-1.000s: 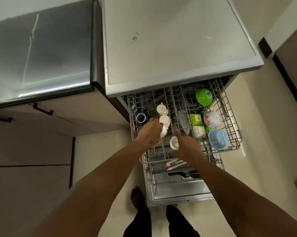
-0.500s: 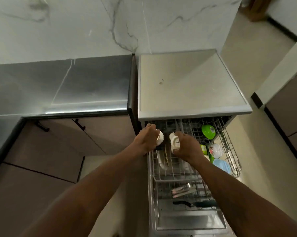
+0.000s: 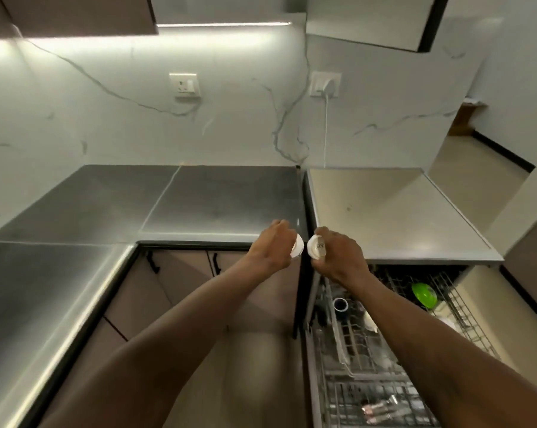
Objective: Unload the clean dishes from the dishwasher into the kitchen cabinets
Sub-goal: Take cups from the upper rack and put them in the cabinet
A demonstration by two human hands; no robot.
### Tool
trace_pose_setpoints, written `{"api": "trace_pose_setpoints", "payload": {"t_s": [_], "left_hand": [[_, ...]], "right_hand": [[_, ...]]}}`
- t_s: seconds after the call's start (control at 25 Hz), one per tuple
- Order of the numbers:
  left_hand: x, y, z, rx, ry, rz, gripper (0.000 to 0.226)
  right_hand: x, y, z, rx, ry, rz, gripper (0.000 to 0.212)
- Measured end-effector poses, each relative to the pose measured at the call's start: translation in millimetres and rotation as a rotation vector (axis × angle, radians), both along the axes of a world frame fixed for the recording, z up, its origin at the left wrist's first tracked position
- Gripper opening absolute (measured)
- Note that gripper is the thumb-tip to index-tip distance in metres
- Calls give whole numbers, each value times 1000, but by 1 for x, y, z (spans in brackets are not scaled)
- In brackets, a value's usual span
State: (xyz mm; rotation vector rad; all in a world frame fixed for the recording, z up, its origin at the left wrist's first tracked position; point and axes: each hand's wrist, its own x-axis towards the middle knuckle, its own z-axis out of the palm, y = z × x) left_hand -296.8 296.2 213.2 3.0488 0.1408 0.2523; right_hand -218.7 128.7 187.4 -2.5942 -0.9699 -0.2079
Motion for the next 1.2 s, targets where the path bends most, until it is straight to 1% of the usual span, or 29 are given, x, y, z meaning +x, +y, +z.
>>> {"api": "trace_pose_setpoints", "payload": {"t_s": [0.16, 0.28, 0.4, 0.52, 0.72, 0.84, 0.92, 1.0, 1.12, 1.2], "left_hand": [[-13, 51, 40, 38, -67, 20, 26], [-7, 88, 77, 82, -140, 60, 31], [9, 126, 117, 128, -246, 93, 35], [28, 158, 153, 182, -330, 109, 33], [66, 201, 203, 244, -396, 129, 42], [90, 228, 242, 302, -456, 154, 48], [107, 246, 273, 322, -518, 166, 50], [122, 261, 305, 324, -584, 168, 49], [145, 282, 351, 353, -695, 135, 48], [158, 294, 380, 354, -762, 115, 50]], "right_hand": [[-10, 53, 40, 77, -83, 30, 54], [1, 91, 78, 149, -164, 50, 60], [22, 132, 118, 203, -213, 87, 63], [48, 168, 150, 262, -243, 129, 66], [93, 219, 196, 392, -278, 209, 69], [121, 248, 233, 452, -340, 204, 71], [138, 265, 263, 535, -384, 183, 75], [150, 279, 296, 596, -415, 158, 73], [170, 301, 347, 681, -451, 161, 63], [184, 311, 377, 713, -515, 180, 65]]}}
